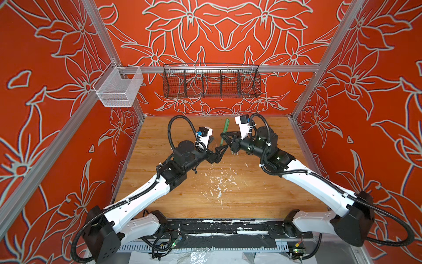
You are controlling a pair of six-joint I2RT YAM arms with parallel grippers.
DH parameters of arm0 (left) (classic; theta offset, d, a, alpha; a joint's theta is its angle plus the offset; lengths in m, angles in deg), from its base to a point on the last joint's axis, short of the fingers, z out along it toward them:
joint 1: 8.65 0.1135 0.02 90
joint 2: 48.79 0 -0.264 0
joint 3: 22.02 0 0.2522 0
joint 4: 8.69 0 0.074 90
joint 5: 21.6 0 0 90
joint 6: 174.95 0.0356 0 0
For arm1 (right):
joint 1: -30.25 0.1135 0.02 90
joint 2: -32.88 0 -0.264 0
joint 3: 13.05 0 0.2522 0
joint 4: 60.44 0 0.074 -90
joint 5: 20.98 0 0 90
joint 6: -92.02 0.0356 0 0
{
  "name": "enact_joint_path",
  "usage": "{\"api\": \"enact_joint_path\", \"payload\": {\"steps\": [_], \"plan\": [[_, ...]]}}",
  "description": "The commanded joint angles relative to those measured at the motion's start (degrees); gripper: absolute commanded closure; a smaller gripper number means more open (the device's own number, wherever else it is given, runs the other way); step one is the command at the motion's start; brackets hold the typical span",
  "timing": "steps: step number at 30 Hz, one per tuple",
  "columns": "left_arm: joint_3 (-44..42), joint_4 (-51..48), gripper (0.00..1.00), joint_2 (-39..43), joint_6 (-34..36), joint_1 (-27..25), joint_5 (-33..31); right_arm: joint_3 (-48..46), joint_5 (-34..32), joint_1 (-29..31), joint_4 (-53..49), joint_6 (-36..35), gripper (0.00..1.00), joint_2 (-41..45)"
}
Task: Insert the pens into the pen caps
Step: 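Open the left gripper while the right gripper carries the pen toward the others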
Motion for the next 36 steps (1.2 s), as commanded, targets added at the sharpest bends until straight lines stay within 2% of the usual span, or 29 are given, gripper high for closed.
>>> {"api": "enact_joint_path", "payload": {"steps": [1, 4, 7, 12, 22, 28, 36], "plan": [[-1.0, 1.6, 0.06, 2.0, -1.3, 0.2, -13.0, 3.8, -6.3, -2.2, -7.9, -1.5, 0.97, -3.1], [-0.4, -1.6, 0.06, 1.9, -3.6, 0.2, -26.3, 7.1, -9.5, -2.7, -15.8, -0.9, 0.97, -9.1], [0.3, -3.5, 0.05, 1.2, -4.3, 0.2, -32.0, 10.1, -8.9, -3.1, -20.4, -0.6, 0.96, -16.2], [0.1, -3.0, 0.05, 1.0, -4.7, 0.3, -29.8, 16.2, -8.0, -4.3, -25.5, -0.1, 0.96, -29.3], [0.6, -3.4, 0.05, -0.5, -3.8, 0.4, -29.0, 31.2, -16.5, -5.4, -38.2, -0.1, 0.95, -48.3], [0.5, -3.3, 0.05, -0.4, -3.4, 0.3, -28.9, 35.6, -20.0, -6.1, -41.5, -0.5, 0.95, -53.4], [0.6, -3.3, 0.05, -0.7, -3.5, 0.3, -28.6, 36.1, -16.5, -8.8, -39.9, -1.1, 0.94, -54.8]]}}
